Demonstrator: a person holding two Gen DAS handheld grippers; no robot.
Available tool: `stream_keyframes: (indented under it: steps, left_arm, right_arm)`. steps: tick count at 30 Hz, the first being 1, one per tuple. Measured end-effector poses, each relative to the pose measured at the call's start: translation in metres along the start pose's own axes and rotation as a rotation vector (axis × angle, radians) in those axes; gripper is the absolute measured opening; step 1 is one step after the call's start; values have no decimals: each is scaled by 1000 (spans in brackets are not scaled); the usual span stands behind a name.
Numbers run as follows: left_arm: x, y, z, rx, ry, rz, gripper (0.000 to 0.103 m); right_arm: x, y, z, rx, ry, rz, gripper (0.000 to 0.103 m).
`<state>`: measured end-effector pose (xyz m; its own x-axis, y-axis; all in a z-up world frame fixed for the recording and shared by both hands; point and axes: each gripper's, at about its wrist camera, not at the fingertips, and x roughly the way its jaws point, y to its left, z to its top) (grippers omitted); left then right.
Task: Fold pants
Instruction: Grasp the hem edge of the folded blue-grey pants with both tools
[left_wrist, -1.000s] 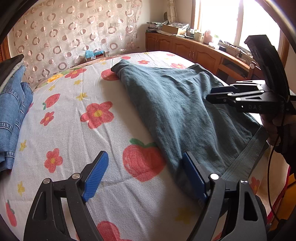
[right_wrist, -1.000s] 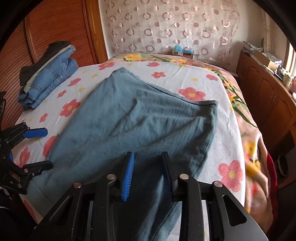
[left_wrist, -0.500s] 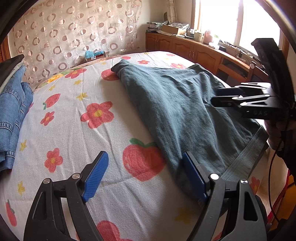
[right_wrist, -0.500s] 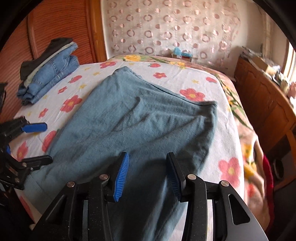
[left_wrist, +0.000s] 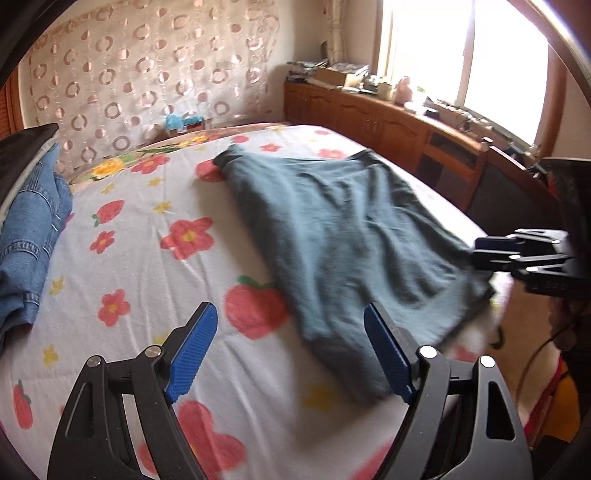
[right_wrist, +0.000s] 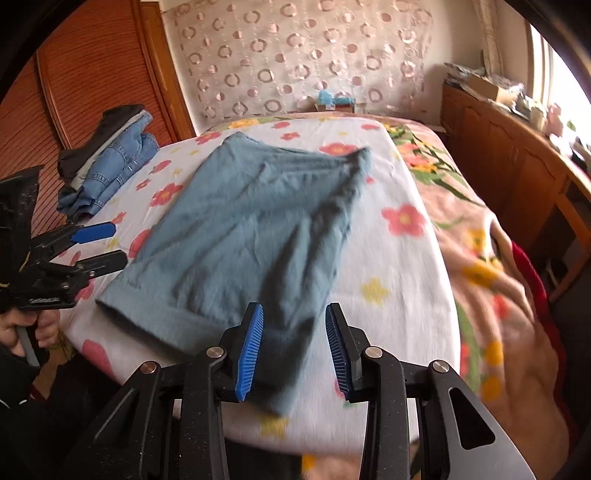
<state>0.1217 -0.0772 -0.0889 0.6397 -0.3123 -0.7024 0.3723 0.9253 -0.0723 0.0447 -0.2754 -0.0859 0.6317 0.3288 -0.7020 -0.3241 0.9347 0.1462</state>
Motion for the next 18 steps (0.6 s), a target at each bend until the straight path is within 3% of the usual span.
stream_keyframes:
  steps: [4,7,14,18]
  left_arm:
    - [-4,-9,-9,2,8,-42,83]
    - [-1,-13,-16,-4,26,-64,71]
    - [1,-17,-23,-16,18,-123,37]
    - [0,-23,-24,7,12,-121,30]
  right_arm:
    - [-4,-7,-2,30,19,18,36]
    - [-3,-9,-2,40,26,30,34]
    - [-5,-5,-3,42,7,40,15]
    - [-12,-1,-3,41,-23,44,11]
